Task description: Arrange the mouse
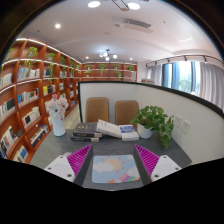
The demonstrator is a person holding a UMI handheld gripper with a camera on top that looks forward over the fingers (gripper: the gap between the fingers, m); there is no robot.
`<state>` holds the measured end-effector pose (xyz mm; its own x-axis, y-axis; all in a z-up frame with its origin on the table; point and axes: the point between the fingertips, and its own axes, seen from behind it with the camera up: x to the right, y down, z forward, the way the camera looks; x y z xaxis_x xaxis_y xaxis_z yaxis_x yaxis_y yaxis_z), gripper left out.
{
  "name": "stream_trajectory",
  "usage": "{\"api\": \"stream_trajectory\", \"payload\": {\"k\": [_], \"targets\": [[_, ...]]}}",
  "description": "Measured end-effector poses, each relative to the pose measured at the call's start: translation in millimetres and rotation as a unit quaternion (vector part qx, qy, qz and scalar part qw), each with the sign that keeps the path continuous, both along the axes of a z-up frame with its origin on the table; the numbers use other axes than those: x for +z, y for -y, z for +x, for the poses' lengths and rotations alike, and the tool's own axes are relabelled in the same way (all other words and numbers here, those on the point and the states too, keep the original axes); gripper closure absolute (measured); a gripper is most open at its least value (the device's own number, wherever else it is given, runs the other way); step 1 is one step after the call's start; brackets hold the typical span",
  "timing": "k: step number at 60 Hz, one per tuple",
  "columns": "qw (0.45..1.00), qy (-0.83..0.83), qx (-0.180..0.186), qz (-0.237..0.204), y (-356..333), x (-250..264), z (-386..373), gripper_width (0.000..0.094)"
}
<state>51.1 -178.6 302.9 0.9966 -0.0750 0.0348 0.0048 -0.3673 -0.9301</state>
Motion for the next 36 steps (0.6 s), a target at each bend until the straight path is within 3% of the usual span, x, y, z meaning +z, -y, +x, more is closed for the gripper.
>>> {"api": "stream_trajectory", "payload": {"k": [8,12,27,36], "targets": [[1.000,0.004,0.002,-0.015,7,-26,-13,0.0119],[1.000,-0.001,0.008,-0.025,5,-66,-33,0.0129],[0.990,-0.019,0.050,-0.132,32,-209,-115,0.0130],[0.979,-0.039,0.074,-0.186,21,-270,-173,0.0124]]}}
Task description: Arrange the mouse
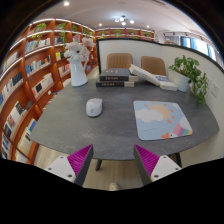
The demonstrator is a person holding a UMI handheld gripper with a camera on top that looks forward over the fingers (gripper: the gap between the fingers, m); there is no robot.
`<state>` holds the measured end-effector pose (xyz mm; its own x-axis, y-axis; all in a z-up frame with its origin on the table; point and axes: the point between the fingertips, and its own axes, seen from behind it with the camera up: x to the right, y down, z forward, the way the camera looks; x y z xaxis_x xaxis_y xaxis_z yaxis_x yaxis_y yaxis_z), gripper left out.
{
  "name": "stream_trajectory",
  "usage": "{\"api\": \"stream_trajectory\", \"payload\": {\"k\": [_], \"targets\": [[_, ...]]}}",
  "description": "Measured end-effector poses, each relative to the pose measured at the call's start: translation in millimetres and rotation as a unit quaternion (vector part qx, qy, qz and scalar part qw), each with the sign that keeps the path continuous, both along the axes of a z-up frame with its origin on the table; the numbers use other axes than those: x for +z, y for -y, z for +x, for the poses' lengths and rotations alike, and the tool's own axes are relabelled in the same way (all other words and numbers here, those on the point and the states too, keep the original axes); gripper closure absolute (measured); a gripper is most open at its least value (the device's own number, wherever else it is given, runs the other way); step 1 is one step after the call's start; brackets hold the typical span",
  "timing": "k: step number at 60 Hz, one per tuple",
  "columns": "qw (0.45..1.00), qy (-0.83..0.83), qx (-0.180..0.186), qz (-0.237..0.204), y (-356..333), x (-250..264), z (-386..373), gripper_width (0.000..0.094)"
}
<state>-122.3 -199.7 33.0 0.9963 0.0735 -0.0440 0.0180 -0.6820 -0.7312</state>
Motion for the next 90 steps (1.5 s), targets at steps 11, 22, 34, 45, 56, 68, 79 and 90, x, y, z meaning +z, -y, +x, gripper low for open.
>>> {"api": "stream_trajectory", "payload": {"k": [11,22,34,45,56,68,79,90], "targets": [[0.999,0.003,0.024,-0.023,-60,-31,-51,0.0116],[0.999,0.006,0.027,-0.029,-136,-42,-83,0.0115],[0.999,0.019,0.021,-0.023,-201,-49,-96,0.0140],[0.999,0.023,0.001,-0.031,-221,-48,-87,0.0413],[0.998,0.011,0.015,-0.056,-218,-49,-87,0.0569],[0.995,0.012,0.079,-0.056,-216,-12,-91,0.0602],[0.994,0.018,0.089,0.063,-228,142,-48,0.0602],[0.986,0.041,0.049,0.156,-231,261,51,0.0603]]}}
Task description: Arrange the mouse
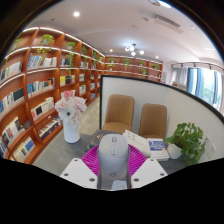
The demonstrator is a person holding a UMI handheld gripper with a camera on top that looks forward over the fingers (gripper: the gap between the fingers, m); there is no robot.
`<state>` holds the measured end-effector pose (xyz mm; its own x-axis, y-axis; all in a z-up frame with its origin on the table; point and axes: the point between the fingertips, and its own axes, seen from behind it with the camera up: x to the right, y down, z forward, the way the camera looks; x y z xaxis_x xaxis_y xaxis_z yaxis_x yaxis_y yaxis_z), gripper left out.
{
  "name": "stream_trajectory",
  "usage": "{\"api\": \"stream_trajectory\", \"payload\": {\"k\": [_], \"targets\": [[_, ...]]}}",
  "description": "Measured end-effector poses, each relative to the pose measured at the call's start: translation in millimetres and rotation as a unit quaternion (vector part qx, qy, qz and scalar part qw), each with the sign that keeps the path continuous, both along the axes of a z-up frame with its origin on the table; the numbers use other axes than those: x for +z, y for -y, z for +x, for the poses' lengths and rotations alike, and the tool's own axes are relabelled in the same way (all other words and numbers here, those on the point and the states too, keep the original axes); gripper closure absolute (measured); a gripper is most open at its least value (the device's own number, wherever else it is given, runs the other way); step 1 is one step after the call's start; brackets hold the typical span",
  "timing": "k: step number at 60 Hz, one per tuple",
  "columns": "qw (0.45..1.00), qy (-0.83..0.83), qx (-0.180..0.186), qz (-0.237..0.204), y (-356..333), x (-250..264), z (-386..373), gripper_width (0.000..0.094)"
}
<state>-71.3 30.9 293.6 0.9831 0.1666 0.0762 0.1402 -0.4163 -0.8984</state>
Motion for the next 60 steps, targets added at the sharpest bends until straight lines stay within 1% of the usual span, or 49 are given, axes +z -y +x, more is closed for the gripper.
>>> {"api": "stream_trajectory", "payload": {"k": [6,10,16,21,26,30,36,38,39,40,41,42,44,50,54,60], "targets": [[0.999,0.022,-0.027,0.006,3,10,59,0.0603],[0.998,0.029,-0.045,-0.012,7,-14,98,0.0604],[0.995,0.030,-0.067,-0.061,17,-70,142,0.0604],[0.990,0.021,-0.080,-0.113,30,-137,163,0.0605],[0.983,0.011,-0.087,-0.161,45,-197,165,0.0604],[0.978,-0.005,-0.085,-0.189,57,-240,163,0.0602],[0.971,-0.012,-0.079,-0.224,70,-288,155,0.0601],[0.969,-0.012,-0.075,-0.236,74,-301,152,0.0583],[0.967,-0.011,-0.074,-0.242,77,-307,151,0.0580],[0.966,-0.013,-0.076,-0.247,78,-299,147,0.0576],[0.971,-0.016,-0.079,-0.226,72,-303,148,0.0578],[0.971,-0.020,-0.083,-0.222,72,-304,149,0.0576],[0.970,-0.025,-0.087,-0.226,74,-307,149,0.0557],[0.972,-0.027,-0.092,-0.215,72,-308,149,0.0505],[0.973,-0.024,-0.089,-0.212,70,-309,149,0.0469],[0.969,-0.033,-0.091,-0.225,72,-307,148,0.0402]]}}
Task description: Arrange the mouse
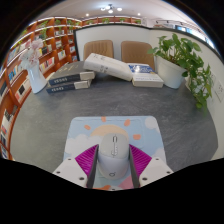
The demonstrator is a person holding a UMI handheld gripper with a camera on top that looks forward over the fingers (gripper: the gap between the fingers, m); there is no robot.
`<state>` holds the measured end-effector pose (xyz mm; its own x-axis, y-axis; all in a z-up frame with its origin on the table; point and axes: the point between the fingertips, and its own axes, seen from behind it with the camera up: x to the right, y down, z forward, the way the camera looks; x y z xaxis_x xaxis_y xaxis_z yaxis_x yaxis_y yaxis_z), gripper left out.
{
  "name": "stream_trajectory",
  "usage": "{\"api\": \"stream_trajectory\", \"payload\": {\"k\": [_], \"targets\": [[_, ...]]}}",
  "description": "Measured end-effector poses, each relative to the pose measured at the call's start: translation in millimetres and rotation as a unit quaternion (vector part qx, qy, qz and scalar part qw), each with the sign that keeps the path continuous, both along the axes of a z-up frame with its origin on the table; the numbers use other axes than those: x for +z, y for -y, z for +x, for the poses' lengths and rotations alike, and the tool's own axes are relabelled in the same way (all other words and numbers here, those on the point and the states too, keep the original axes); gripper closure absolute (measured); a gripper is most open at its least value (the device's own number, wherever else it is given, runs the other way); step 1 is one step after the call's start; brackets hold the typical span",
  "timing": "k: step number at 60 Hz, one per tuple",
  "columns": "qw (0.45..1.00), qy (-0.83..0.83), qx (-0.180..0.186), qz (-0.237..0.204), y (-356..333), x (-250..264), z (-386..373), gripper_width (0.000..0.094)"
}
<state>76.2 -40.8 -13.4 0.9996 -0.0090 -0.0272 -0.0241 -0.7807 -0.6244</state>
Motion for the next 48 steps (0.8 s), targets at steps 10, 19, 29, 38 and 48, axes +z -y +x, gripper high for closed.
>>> {"api": "stream_trajectory", "payload": {"k": [10,19,29,38,48], "targets": [[1.000,0.022,0.016,-0.016,6,24,-4,0.0109],[0.999,0.035,0.007,0.026,14,92,-7,0.0106],[0.995,0.036,-0.019,0.089,37,184,-12,0.0106],[0.990,0.035,-0.031,0.133,62,238,-26,0.0103],[0.986,0.017,-0.035,0.163,86,265,-48,0.0107]]}}
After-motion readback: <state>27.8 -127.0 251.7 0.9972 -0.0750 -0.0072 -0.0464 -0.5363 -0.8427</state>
